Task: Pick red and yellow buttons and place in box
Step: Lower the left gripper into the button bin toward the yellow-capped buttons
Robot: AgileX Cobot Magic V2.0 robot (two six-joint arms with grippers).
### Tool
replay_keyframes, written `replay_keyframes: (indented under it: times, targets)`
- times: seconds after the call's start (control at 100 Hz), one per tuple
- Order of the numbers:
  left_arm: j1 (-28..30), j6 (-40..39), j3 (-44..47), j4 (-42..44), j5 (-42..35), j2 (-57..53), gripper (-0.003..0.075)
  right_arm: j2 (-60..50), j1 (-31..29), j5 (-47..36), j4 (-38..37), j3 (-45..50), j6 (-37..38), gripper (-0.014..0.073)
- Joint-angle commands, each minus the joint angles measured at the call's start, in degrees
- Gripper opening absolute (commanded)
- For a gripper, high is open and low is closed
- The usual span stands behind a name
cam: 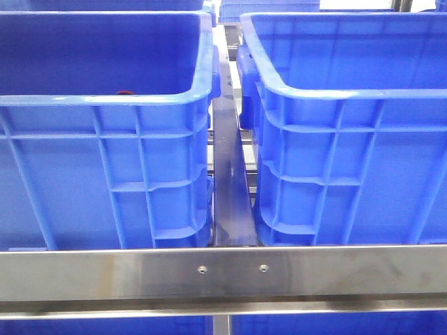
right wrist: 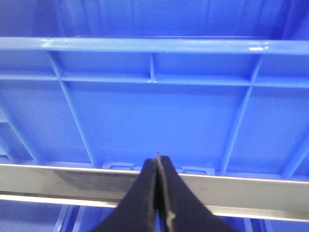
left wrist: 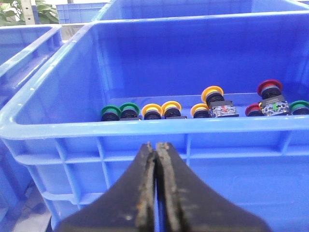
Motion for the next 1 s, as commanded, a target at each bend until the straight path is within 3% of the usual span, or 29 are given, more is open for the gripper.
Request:
replay_keyframes:
  times: [0.0,0.79,0.99]
  targets:
    - [0.08,-0.33,3.04,0.01,-4.40,-1.67,-0.0020,-1.16,0.19,-4.44,-0.64,-0.94,-0.21,-0.0068]
    - [0.21,-0.33,3.04,-0.04,-5.43,-1.67,-0.0020,-1.16,0.19,-4.44,-0.64,-0.94,-0.21,-0.0068]
    - [0.21,-0.33,-3.65,-0.43,-2.17,-1.67,-0.0020,-1.16,0.19,-4.44,-0.64,-0.94,-0.21,-0.0068]
